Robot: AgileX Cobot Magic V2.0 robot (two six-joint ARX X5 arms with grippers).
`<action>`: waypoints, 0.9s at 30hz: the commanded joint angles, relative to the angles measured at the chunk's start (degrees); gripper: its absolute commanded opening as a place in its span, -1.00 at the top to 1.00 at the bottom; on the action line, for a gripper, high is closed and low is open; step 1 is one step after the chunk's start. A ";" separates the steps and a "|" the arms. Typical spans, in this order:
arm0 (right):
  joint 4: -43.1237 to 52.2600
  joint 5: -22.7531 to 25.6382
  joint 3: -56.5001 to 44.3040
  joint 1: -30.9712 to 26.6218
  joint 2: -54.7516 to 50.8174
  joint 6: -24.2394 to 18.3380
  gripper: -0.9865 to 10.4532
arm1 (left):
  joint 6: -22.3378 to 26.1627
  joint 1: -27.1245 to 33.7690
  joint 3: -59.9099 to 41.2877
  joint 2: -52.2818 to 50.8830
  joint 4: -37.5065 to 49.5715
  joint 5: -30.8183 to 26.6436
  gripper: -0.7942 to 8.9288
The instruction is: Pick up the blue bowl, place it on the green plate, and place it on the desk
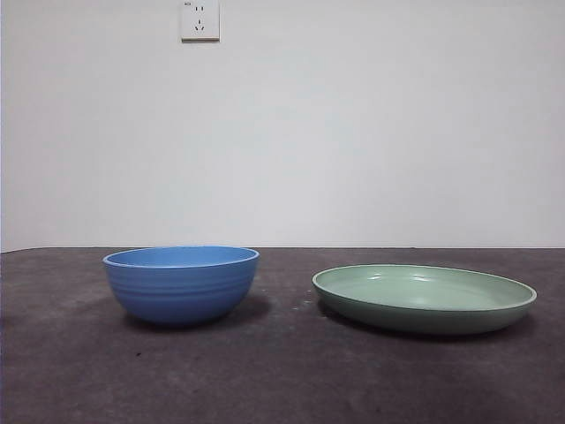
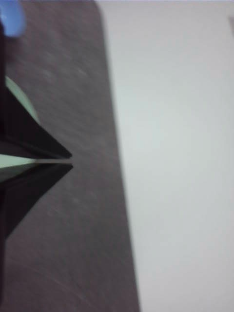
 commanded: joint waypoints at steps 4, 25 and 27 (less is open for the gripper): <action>-9.73 -8.39 8.63 0.02 9.51 -6.40 0.81 | 7.19 0.02 6.88 9.11 -6.01 7.69 0.82; -36.28 -14.91 18.43 8.52 25.66 -18.62 0.81 | 16.85 -6.82 16.70 25.35 -20.20 18.47 0.82; -36.26 -14.91 18.43 8.55 25.66 -18.58 0.80 | 16.83 -6.82 16.70 25.35 -20.22 18.47 0.74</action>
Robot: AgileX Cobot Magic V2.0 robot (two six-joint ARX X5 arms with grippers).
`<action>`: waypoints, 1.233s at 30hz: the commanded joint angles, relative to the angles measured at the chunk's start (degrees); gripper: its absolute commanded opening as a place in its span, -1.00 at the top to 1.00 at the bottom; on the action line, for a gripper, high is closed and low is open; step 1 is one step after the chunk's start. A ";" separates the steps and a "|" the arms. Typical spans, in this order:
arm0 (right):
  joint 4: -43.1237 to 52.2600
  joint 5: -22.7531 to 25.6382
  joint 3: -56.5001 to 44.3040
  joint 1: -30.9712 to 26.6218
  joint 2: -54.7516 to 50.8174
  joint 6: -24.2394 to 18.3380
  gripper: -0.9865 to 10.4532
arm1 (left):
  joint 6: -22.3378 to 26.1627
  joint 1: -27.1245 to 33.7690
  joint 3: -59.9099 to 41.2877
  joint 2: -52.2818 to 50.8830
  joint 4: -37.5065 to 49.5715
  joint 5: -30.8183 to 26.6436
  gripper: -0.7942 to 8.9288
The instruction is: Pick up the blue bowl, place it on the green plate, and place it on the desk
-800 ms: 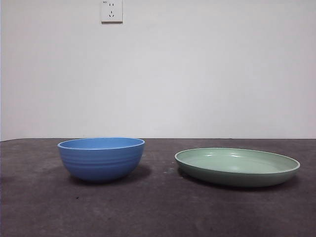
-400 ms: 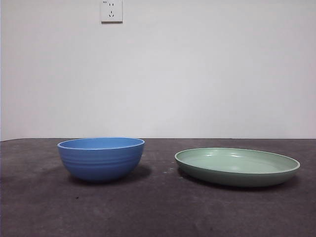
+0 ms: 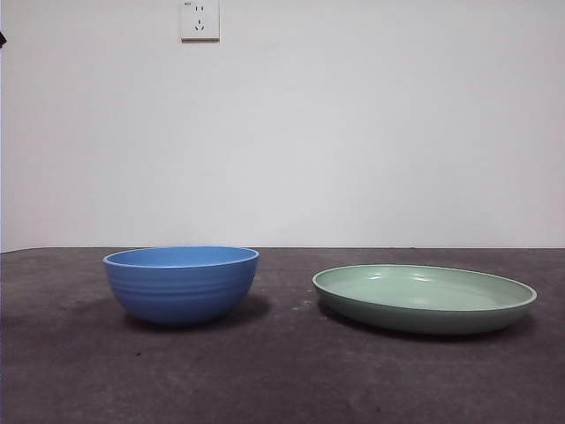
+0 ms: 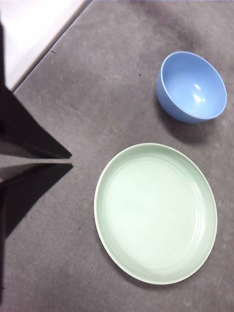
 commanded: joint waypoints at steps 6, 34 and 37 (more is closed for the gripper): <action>0.79 0.02 0.98 0.20 0.26 0.42 0.14 | 0.70 -0.11 1.07 0.33 0.48 0.15 0.06; 1.07 -0.02 0.96 0.20 0.26 1.20 0.12 | -2.56 -8.24 9.62 15.10 3.41 -10.93 0.00; 1.07 -0.02 0.98 0.20 0.26 1.20 0.12 | -2.45 -10.60 12.46 21.22 4.11 -14.38 0.00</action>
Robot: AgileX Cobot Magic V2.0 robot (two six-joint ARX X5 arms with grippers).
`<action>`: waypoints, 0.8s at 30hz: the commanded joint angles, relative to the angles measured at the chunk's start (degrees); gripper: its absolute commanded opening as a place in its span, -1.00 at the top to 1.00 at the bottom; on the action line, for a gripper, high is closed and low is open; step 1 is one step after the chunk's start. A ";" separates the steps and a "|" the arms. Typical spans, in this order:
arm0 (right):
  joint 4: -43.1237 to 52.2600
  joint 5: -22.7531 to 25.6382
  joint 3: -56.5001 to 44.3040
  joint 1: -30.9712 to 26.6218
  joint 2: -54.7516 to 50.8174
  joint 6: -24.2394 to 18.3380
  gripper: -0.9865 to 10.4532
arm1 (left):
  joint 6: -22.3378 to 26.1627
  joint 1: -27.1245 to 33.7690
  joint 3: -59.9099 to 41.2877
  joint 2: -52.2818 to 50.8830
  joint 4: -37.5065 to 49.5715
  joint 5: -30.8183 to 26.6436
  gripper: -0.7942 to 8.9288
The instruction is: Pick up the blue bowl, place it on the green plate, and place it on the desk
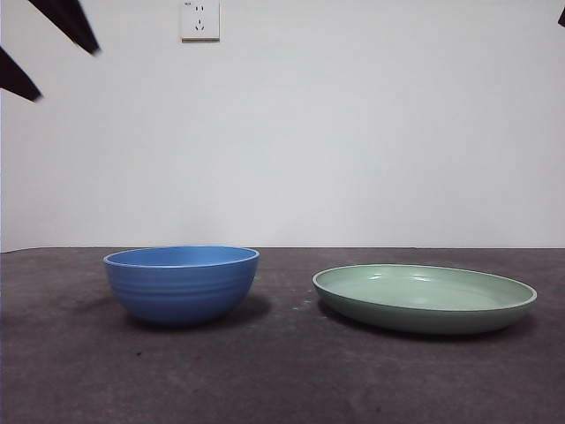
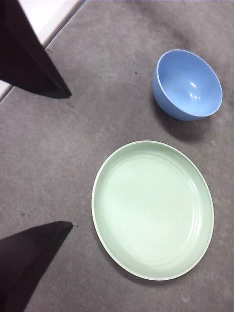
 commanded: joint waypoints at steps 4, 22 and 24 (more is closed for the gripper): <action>0.55 -0.07 0.96 0.20 0.28 0.66 0.12 | 1.81 -3.32 5.75 12.04 0.61 -8.28 0.01; 0.59 -0.04 0.96 0.20 0.28 1.22 0.12 | 2.19 -4.52 8.48 36.83 10.03 -12.96 0.03; 0.59 -0.07 0.96 0.20 0.28 1.22 0.12 | 1.57 -4.52 8.48 37.88 10.05 -12.96 0.12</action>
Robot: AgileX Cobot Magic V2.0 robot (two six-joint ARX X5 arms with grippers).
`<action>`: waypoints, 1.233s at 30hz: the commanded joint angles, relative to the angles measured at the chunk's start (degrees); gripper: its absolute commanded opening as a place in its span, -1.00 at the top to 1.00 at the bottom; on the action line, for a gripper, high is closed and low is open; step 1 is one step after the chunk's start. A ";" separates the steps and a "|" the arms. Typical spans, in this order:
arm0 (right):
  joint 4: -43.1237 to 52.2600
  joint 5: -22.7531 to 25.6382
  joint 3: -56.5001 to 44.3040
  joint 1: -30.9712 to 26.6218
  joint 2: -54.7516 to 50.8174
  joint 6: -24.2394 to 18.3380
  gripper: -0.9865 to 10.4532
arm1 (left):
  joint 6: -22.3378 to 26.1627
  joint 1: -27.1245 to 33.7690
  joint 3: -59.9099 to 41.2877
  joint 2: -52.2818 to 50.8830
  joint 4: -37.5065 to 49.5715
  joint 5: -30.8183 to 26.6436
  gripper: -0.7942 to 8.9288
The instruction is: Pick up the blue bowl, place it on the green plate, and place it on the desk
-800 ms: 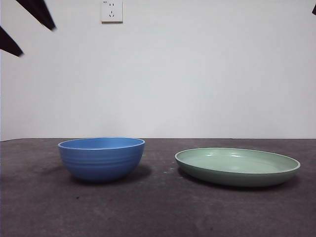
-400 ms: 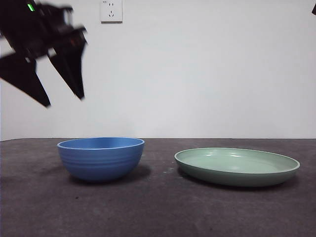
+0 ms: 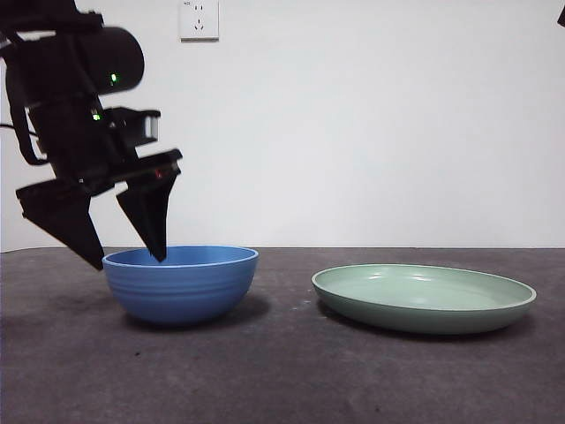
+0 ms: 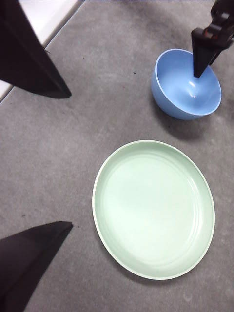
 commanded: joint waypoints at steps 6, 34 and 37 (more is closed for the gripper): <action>0.59 -0.07 0.96 0.20 0.28 0.39 0.12 | -0.35 -0.31 1.29 2.23 0.31 -0.11 0.45; 0.61 -0.02 0.96 0.20 0.26 0.61 0.12 | -5.86 -9.99 13.05 -1.55 -1.40 0.28 0.82; 0.61 -0.04 0.96 0.20 0.26 0.68 0.12 | -7.56 -12.52 14.58 -0.94 0.96 0.22 0.81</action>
